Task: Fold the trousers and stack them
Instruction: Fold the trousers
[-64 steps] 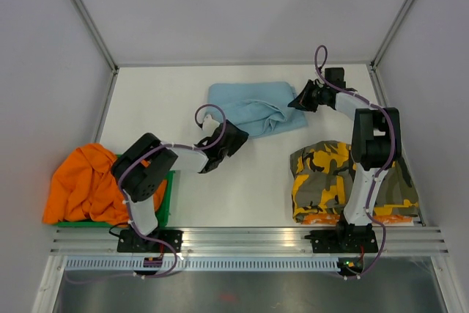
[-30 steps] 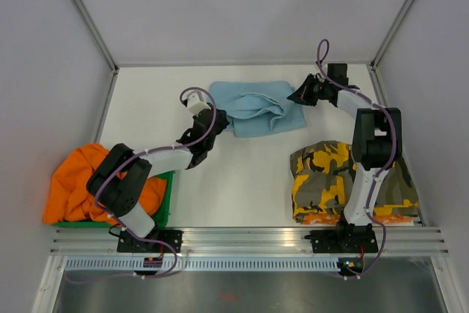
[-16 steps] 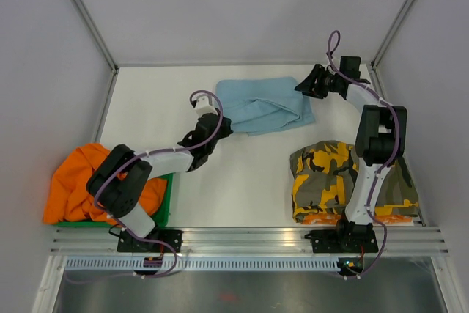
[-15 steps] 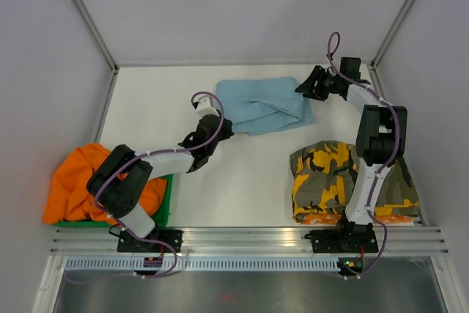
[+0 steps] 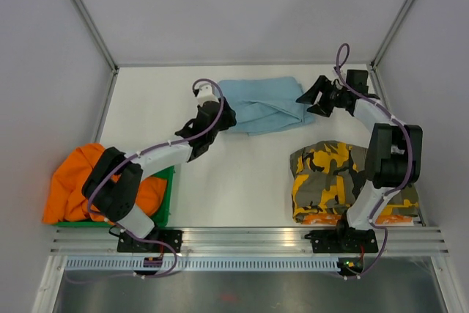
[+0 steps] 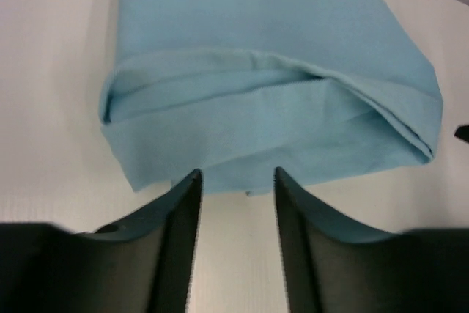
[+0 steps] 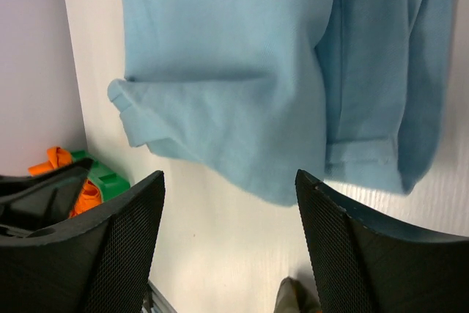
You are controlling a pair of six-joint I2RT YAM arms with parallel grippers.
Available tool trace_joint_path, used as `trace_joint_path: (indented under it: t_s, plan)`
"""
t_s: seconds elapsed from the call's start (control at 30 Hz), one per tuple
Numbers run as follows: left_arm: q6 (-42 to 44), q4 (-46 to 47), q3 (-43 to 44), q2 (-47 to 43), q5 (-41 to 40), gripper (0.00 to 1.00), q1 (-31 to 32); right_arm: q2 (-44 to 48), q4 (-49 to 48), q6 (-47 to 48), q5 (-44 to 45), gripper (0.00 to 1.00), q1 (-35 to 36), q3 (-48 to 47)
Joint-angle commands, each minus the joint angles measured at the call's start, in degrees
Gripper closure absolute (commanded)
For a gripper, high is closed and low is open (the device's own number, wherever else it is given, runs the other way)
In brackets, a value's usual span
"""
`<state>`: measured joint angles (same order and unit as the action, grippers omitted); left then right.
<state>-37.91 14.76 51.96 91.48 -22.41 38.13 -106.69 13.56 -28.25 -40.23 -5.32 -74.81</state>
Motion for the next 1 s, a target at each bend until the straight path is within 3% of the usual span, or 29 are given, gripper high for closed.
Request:
trace_joint_path:
  t_s: [0.0, 0.07, 0.13, 0.23, 0.27, 0.4, 0.5, 0.57, 0.67, 0.77, 0.9, 0.97]
  plan:
    - [4.3, -4.9, 6.2, -3.2, 0.2, 0.4, -3.9, 5.8, -3.7, -4.3, 2.5, 0.23, 1.0, 4.8]
    - [3.8, -13.1, 10.1, -1.7, 7.4, 0.28, -8.2, 8.9, -3.8, -3.0, 5.4, 0.23, 1.8, 4.7]
    - [-1.0, -20.6, 16.6, 0.1, 13.3, 0.27, -11.0, 10.4, -1.6, 0.6, 8.1, 0.24, 4.5, 1.4]
    - [-1.4, -23.5, 20.2, 2.6, 16.1, 0.21, -12.8, 9.5, 1.1, 8.4, 14.3, 0.25, 10.2, -5.2]
    - [-0.1, -22.5, 20.6, 4.0, 16.2, 0.17, -12.8, 8.0, 0.9, 10.9, 14.0, 0.25, 11.4, -6.7]
    - [19.2, -20.9, 29.4, 11.2, 22.0, 0.16, -13.3, 4.0, 0.8, 16.1, 18.1, 0.29, 14.5, -13.6]
    - [25.2, -24.2, 35.3, 17.0, 24.4, 0.17, -14.0, -0.3, 1.8, 13.8, 20.1, 0.36, 14.5, -17.7]
    - [25.8, -25.8, 37.4, 19.5, 27.0, 0.23, -15.0, -3.0, 1.6, 11.6, 19.5, 0.38, 14.5, -18.8]
    - [25.3, -27.0, 37.9, 23.6, 32.5, 0.28, -16.1, -4.3, -0.2, 9.2, 18.2, 0.38, 14.5, -18.3]
    - [28.7, -26.5, 36.0, 25.5, 44.9, 0.33, -16.3, -4.8, 0.2, 9.2, 17.5, 0.38, 14.5, -17.6]
    - [32.4, -21.8, 27.9, 21.2, 56.1, 0.35, -16.2, -4.1, 1.7, 11.1, 18.1, 0.37, 14.5, -16.3]
    - [33.9, -20.1, 23.8, 17.7, 58.1, 0.35, -16.2, -3.5, 1.4, 11.4, 18.4, 0.37, 14.5, -14.6]
